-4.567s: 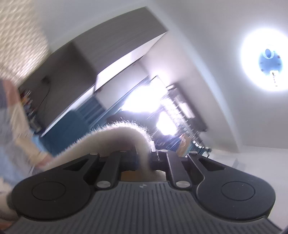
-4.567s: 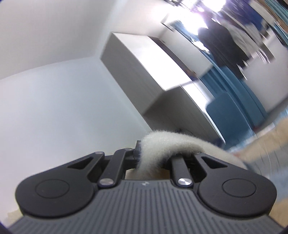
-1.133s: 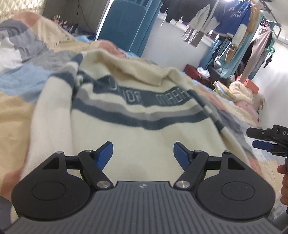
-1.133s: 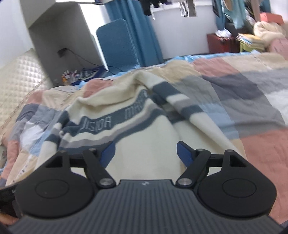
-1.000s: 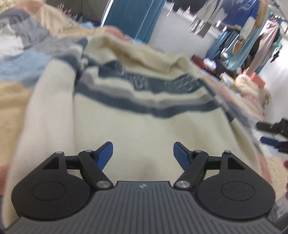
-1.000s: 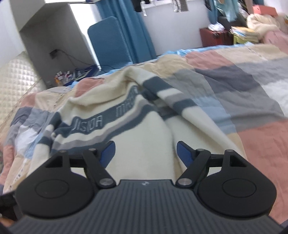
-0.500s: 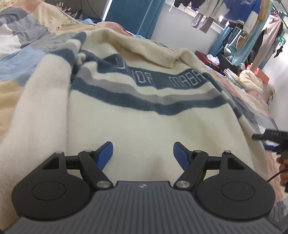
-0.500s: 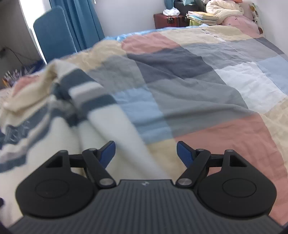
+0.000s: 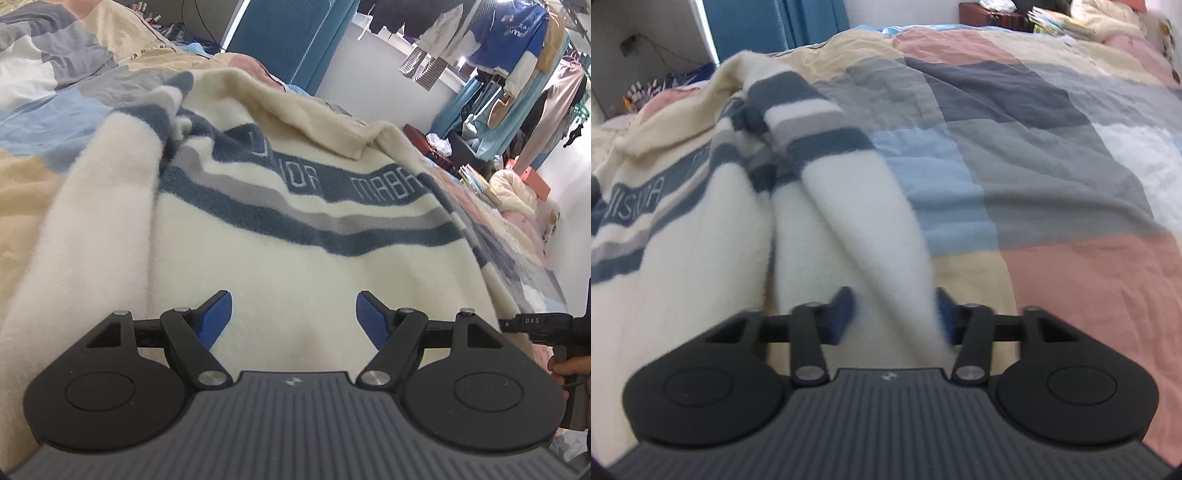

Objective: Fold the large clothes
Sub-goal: 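Grasp the sweater hem with the right gripper and lift it, then pull the hem with the right gripper to spread the sweater flat, then release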

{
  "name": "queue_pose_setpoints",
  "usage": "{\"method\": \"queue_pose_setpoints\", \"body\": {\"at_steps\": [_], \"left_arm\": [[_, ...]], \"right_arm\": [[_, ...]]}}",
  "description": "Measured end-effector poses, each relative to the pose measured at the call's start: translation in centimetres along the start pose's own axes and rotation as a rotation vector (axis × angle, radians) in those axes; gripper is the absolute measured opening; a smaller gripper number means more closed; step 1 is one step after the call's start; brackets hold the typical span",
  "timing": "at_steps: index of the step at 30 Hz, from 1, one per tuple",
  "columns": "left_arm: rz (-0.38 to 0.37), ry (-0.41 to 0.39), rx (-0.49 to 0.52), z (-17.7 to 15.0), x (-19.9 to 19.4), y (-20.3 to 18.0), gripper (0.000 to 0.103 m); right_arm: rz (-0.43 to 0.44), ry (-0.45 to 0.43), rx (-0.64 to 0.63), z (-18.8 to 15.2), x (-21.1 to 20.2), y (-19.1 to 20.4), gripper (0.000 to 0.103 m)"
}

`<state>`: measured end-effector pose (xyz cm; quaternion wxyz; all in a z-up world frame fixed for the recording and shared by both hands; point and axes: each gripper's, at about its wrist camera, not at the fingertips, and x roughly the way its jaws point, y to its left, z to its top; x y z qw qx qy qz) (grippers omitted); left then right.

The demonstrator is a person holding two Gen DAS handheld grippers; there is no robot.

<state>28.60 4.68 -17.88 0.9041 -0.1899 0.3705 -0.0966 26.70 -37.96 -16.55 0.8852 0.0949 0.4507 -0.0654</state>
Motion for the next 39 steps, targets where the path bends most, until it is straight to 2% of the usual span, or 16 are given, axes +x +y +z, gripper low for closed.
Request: {"method": "queue_pose_setpoints", "body": {"at_steps": [1, 2, 5, 9, 15, 19, 22, 28, 30, 33, 35, 39], "left_arm": [[-0.001, -0.006, -0.002, 0.0, -0.2, 0.0, 0.078], [-0.002, -0.011, -0.004, 0.0, -0.4, 0.0, 0.078], [-0.007, -0.029, 0.001, 0.1, -1.1, 0.1, 0.078], [0.002, -0.06, 0.021, 0.2, -2.3, 0.3, 0.078], [-0.006, -0.11, -0.003, 0.9, -3.4, 1.1, 0.078], [0.035, -0.174, 0.023, 1.4, -3.5, 1.6, 0.078], [0.064, -0.181, 0.02, 2.0, -2.9, 2.3, 0.078], [0.116, -0.16, -0.007, 2.8, -0.9, 3.5, 0.078], [0.103, -0.134, -0.055, 2.8, 0.1, 3.8, 0.078], [0.129, -0.103, -0.045, 2.5, 1.3, 3.5, 0.078], [0.141, -0.098, -0.021, 2.3, 1.6, 3.1, 0.078], [0.14, -0.096, -0.018, 2.2, 1.4, 3.1, 0.078]], "right_arm": [[-0.012, -0.01, -0.007, 0.1, -0.4, 0.0, 0.018], [-0.023, -0.028, -0.008, 0.5, -1.0, 0.0, 0.01], [-0.054, -0.117, 0.03, 1.7, -3.3, -0.7, 0.01], [-0.16, -0.232, -0.057, 4.8, -5.4, -1.3, 0.009], [-0.317, -0.388, -0.108, 14.4, -7.6, -3.5, 0.009], [-0.401, -0.446, -0.132, 20.0, -6.5, -4.8, 0.009], [-0.438, -0.429, -0.119, 21.9, -3.1, -6.2, 0.009], [-0.47, -0.346, -0.028, 21.5, 4.4, -9.4, 0.009], [-0.455, -0.359, -0.007, 20.7, 6.1, -10.2, 0.009], [-0.442, -0.352, -0.012, 19.2, 7.9, -10.5, 0.01], [-0.416, -0.346, 0.032, 18.7, 8.7, -11.3, 0.011], [-0.381, -0.38, 0.057, 18.0, 8.1, -11.6, 0.014]]}}
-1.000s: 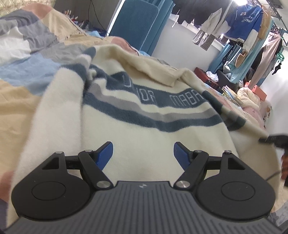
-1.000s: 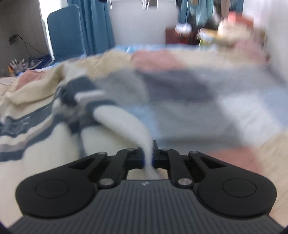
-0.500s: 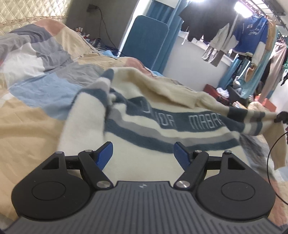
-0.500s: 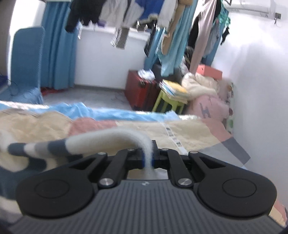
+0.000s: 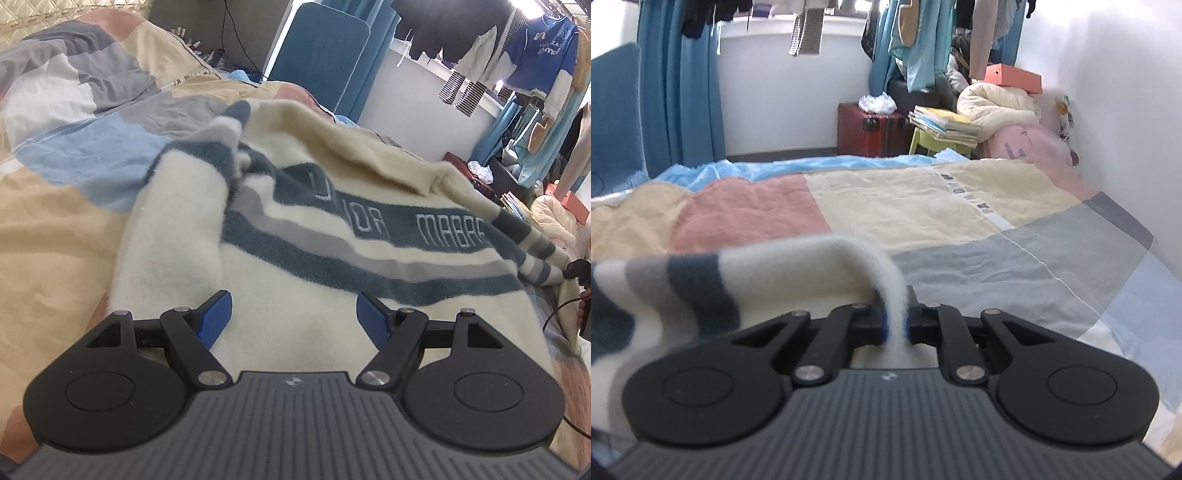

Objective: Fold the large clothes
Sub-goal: 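Pull the hem with the right gripper to spread the sweater flat, then release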

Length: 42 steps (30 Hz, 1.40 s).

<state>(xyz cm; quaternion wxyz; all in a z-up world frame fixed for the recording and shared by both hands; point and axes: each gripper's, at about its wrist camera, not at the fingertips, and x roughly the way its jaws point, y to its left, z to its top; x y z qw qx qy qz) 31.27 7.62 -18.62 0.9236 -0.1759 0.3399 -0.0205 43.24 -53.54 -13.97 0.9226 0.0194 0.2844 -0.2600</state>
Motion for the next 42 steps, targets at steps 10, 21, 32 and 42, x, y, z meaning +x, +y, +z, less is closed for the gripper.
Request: {"method": "queue_pose_setpoints", "body": {"at_steps": [10, 21, 32, 42], "left_arm": [[-0.003, -0.069, -0.003, -0.2, -4.2, 0.2, 0.078], [0.016, -0.163, -0.049, 0.8, -11.3, 3.0, 0.078], [-0.037, -0.135, -0.32, 2.2, -12.3, 11.2, 0.076], [-0.032, 0.042, -0.321, -0.6, -7.7, 10.0, 0.067]], "right_arm": [[0.137, -0.037, 0.016, 1.2, -9.9, 0.3, 0.057], [0.457, -0.08, 0.014, 1.2, -26.0, 7.0, 0.071], [0.781, 0.103, -0.036, -8.5, -34.1, 14.9, 0.087], [0.738, 0.246, -0.089, -15.5, -33.2, 17.7, 0.087]]}}
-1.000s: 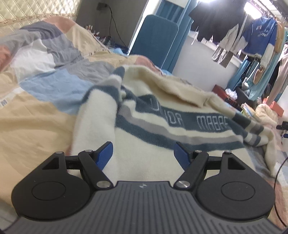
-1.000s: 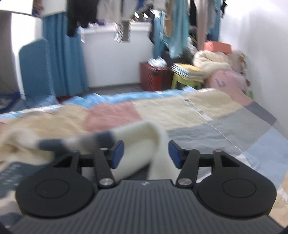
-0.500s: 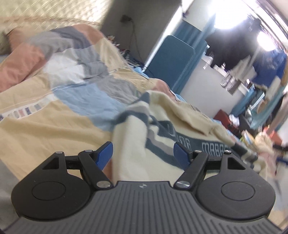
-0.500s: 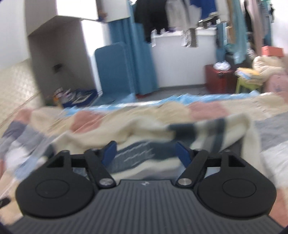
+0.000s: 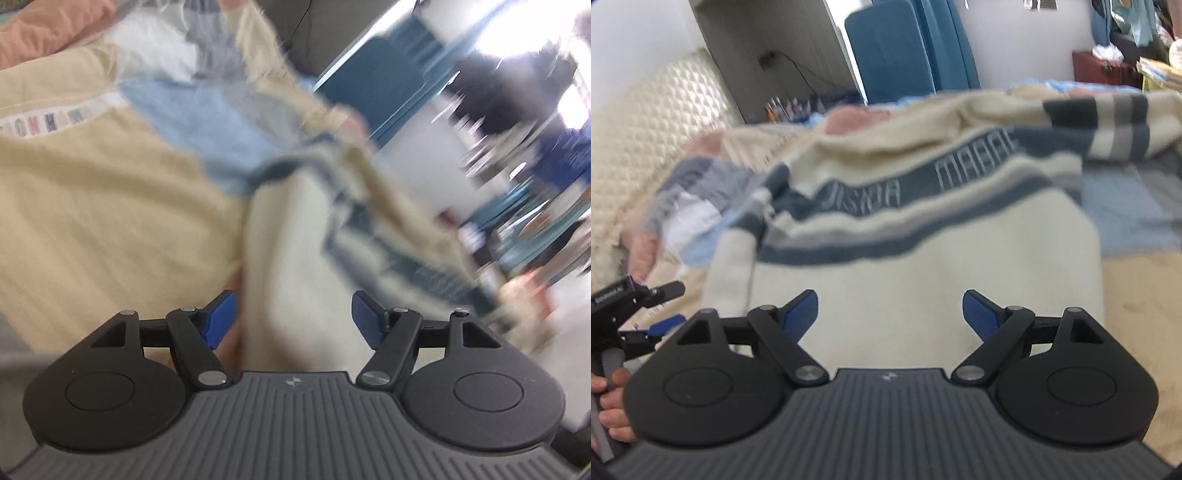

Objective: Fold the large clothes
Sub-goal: 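Pull the hem with the right gripper to spread the sweater flat, then release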

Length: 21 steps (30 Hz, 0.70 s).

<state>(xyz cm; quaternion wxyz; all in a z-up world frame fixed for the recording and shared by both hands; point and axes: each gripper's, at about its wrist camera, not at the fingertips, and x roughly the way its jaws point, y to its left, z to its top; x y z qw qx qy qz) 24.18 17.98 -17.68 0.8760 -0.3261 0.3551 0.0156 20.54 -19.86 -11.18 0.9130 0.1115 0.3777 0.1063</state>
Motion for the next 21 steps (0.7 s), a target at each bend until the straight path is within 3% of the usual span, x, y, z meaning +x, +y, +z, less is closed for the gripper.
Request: {"method": "queue_pose_setpoints", "body": {"at_steps": [1, 3, 6, 9, 14, 18, 21], "left_arm": [[0.033, 0.026, 0.011, -0.7, 0.5, -0.1, 0.061], [0.024, 0.042, -0.005, -1.5, 0.6, -0.1, 0.04], [0.029, 0.003, -0.005, -1.2, -0.4, -0.2, 0.009], [0.021, -0.066, -0.095, 0.4, -1.9, 1.2, 0.008], [0.128, -0.245, -0.108, 5.9, -5.8, 2.0, 0.007], [0.283, -0.367, -0.074, 12.4, -7.7, 2.4, 0.007], [0.455, -0.38, -0.03, 15.9, -6.5, 3.4, 0.007]], "right_arm": [[-0.006, 0.005, 0.01, -0.4, 0.2, -0.1, 0.087], [-0.021, 0.015, 0.026, -0.8, 0.7, -0.5, 0.087], [-0.026, 0.026, 0.061, -1.0, 1.2, -1.1, 0.087], [-0.029, 0.008, 0.053, -0.9, 1.3, -1.2, 0.087], [-0.064, 0.001, 0.021, -0.7, 2.0, -1.6, 0.087], [-0.049, 0.012, 0.04, -0.7, 2.3, -2.0, 0.087], [-0.043, 0.011, 0.044, -0.5, 2.6, -1.9, 0.087]]}}
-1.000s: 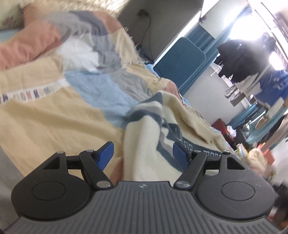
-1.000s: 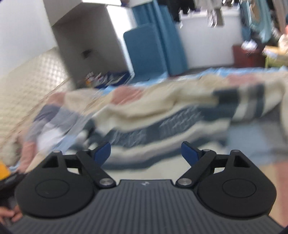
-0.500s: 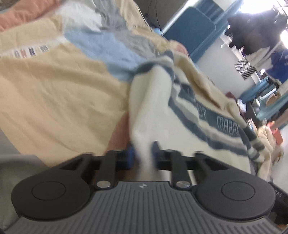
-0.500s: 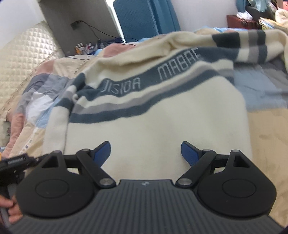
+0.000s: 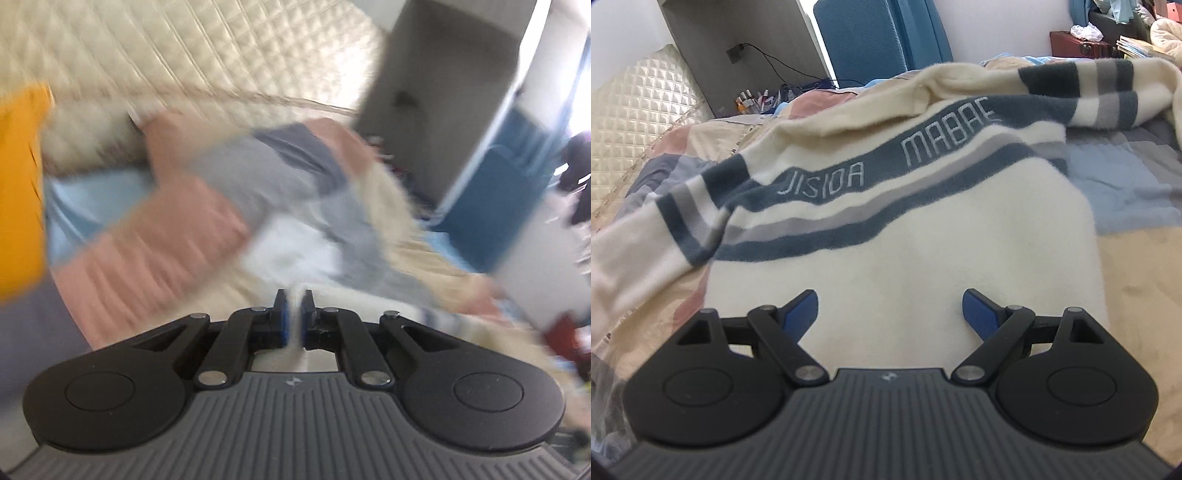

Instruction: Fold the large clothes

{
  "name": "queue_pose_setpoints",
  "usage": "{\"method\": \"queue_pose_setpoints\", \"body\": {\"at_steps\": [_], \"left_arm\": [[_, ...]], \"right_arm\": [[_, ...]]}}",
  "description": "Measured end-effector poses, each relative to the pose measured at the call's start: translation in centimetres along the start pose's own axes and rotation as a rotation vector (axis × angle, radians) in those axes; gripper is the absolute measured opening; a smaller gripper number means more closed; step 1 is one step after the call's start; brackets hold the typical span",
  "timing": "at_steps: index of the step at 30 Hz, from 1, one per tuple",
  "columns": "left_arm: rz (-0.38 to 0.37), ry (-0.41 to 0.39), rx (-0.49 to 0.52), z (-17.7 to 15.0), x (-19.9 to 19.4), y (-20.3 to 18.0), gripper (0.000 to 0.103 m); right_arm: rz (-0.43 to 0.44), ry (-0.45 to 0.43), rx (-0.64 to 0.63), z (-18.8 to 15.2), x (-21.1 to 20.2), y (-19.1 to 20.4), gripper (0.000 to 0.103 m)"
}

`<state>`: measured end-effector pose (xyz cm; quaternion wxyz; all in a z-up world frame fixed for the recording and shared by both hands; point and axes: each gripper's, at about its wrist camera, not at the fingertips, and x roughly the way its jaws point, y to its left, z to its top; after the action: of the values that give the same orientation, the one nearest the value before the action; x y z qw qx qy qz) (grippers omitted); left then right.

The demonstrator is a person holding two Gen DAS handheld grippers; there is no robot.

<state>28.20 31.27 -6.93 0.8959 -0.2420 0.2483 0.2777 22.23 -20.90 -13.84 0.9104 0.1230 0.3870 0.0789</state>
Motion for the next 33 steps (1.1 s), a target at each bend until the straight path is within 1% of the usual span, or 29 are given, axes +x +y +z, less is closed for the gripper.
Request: {"method": "queue_pose_setpoints", "body": {"at_steps": [2, 4, 8, 10, 12, 14, 17, 19, 20, 21, 22, 23, 25, 28, 30, 33], "left_arm": [[0.056, 0.028, 0.004, -0.1, 2.1, 0.5, 0.007], [0.078, 0.048, 0.016, -1.5, 3.7, 0.7, 0.007], [0.115, 0.034, 0.067, -5.1, 4.9, 1.1, 0.008], [0.105, 0.028, 0.034, -5.6, 5.5, 1.6, 0.008], [0.103, 0.029, 0.013, -5.7, 5.7, 1.9, 0.008], [0.098, 0.032, 0.022, -5.7, 6.5, 1.8, 0.008], [0.092, 0.03, 0.026, -5.9, 6.4, 1.7, 0.008], [0.067, 0.035, 0.01, -6.1, 5.9, 1.8, 0.014], [0.063, 0.034, 0.006, -6.2, 5.4, 1.7, 0.024], [0.065, 0.024, 0.0, -6.2, 4.8, 1.6, 0.041], [0.064, 0.001, -0.006, -6.3, 4.0, 1.6, 0.05], [0.058, -0.025, -0.009, -6.3, 3.2, 1.5, 0.061], [0.045, -0.077, -0.007, -6.3, 1.4, 1.4, 0.063], [0.01, -0.114, -0.007, -7.0, -1.3, 1.3, 0.063], [-0.037, -0.107, -0.012, -7.9, -2.9, 1.0, 0.063], [-0.14, -0.048, -0.02, -9.7, -4.7, 0.0, 0.063]], "right_arm": [[-0.005, -0.001, -0.005, 0.1, 0.3, 0.1, 0.087], [-0.016, 0.001, -0.025, 0.1, 0.8, 0.3, 0.087], [-0.041, -0.001, -0.075, 0.2, 1.9, 0.8, 0.087], [-0.043, -0.001, -0.086, 0.2, 2.4, 0.9, 0.089], [-0.051, -0.002, -0.104, 0.3, 3.0, 1.1, 0.089], [-0.064, -0.002, -0.136, 0.3, 3.6, 1.5, 0.089], [-0.074, -0.008, -0.161, 0.3, 3.9, 1.8, 0.089], [-0.074, -0.008, -0.157, 0.3, 4.0, 1.7, 0.089], [-0.073, -0.009, -0.155, 0.3, 4.0, 1.7, 0.089], [-0.073, -0.009, -0.154, 0.4, 4.0, 1.7, 0.089], [-0.072, -0.01, -0.15, 0.4, 3.9, 1.6, 0.088], [-0.07, -0.011, -0.144, 0.4, 3.8, 1.6, 0.086], [-0.064, -0.011, -0.128, 0.5, 3.5, 1.3, 0.087], [-0.074, -0.016, -0.095, 0.6, 2.8, 0.7, 0.087], [-0.088, -0.027, -0.066, 0.7, 2.1, 0.2, 0.087], [-0.104, -0.046, -0.001, 0.9, 0.9, -1.3, 0.087]]}}
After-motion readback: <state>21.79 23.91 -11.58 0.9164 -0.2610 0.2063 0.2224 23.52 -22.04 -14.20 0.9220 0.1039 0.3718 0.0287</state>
